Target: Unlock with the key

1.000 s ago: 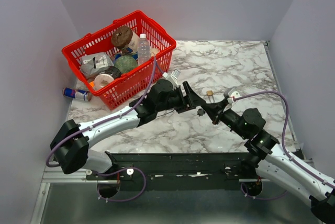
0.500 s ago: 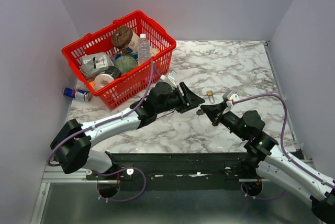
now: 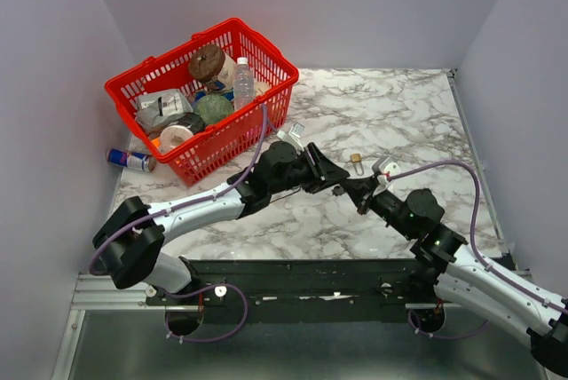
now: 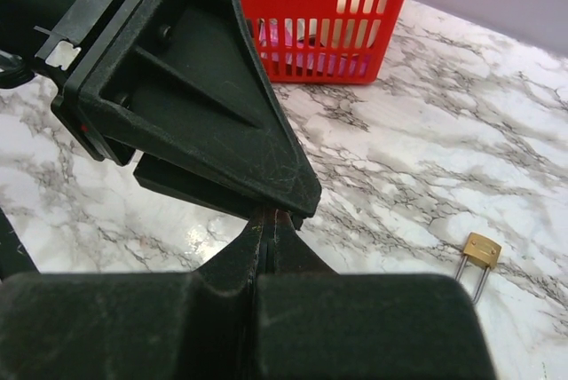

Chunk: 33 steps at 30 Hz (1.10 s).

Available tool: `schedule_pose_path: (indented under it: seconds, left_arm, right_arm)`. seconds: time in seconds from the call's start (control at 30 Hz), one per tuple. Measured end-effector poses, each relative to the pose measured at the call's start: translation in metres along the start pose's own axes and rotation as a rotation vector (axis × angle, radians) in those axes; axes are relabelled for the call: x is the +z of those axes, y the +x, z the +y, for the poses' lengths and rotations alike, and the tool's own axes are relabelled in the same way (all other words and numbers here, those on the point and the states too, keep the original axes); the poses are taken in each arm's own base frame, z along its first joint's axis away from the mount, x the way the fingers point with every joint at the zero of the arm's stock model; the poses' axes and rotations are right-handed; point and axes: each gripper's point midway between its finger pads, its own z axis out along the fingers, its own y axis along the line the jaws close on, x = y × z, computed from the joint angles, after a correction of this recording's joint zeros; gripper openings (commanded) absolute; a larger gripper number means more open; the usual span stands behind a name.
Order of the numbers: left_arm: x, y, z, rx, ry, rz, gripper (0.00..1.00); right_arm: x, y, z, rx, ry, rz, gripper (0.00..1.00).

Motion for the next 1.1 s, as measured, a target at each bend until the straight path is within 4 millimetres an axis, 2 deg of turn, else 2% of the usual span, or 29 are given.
schedule_pose_path:
  seconds: [0.1,0.23,0.4,0.5,0.53,0.7,0.87,0.9,0.97,1.0,1.1]
  left_arm:
    - [0.0,0.0,0.001,-0.004,0.001,-0.001,0.45]
    - [0.001,-0.001,0.004,-0.009,-0.006,-0.008,0.3]
    - [0.002,-0.007,0.008,-0.013,-0.018,-0.038,0.18]
    - [0.003,-0.009,0.01,-0.014,-0.025,-0.046,0.08]
    - [0.004,-0.009,0.011,-0.012,-0.027,-0.047,0.01]
    - [0.006,-0.009,0.017,0.0,-0.041,-0.049,0.0]
    - [0.008,-0.009,0.023,0.048,-0.052,-0.043,0.0]
    - [0.008,-0.008,0.024,0.06,-0.051,-0.041,0.0]
    - [0.008,-0.008,0.024,0.099,-0.041,-0.039,0.0]
    - [0.008,-0.008,0.025,0.12,-0.031,-0.038,0.0]
    - [0.005,-0.007,0.032,0.167,-0.006,-0.013,0.0]
  right_arm:
    - [0.001,0.001,-0.001,-0.019,0.01,-0.006,0.01]
    - [0.003,0.002,-0.001,-0.045,0.015,-0.017,0.01]
    - [0.004,0.005,0.0,-0.073,0.021,-0.011,0.01]
    - [0.005,0.006,-0.001,-0.087,0.032,-0.005,0.01]
    - [0.005,0.007,-0.001,-0.09,0.033,-0.003,0.01]
    - [0.006,0.012,-0.002,-0.098,0.042,0.013,0.02]
    - [0.006,0.017,-0.001,-0.074,0.046,0.035,0.19]
    - [0.006,0.018,-0.001,-0.06,0.045,0.037,0.27]
    - [0.006,0.018,0.001,-0.015,0.046,0.039,0.37]
    - [0.005,0.018,0.003,0.006,0.045,0.04,0.46]
    - [0.006,0.016,0.008,0.08,0.041,0.052,0.61]
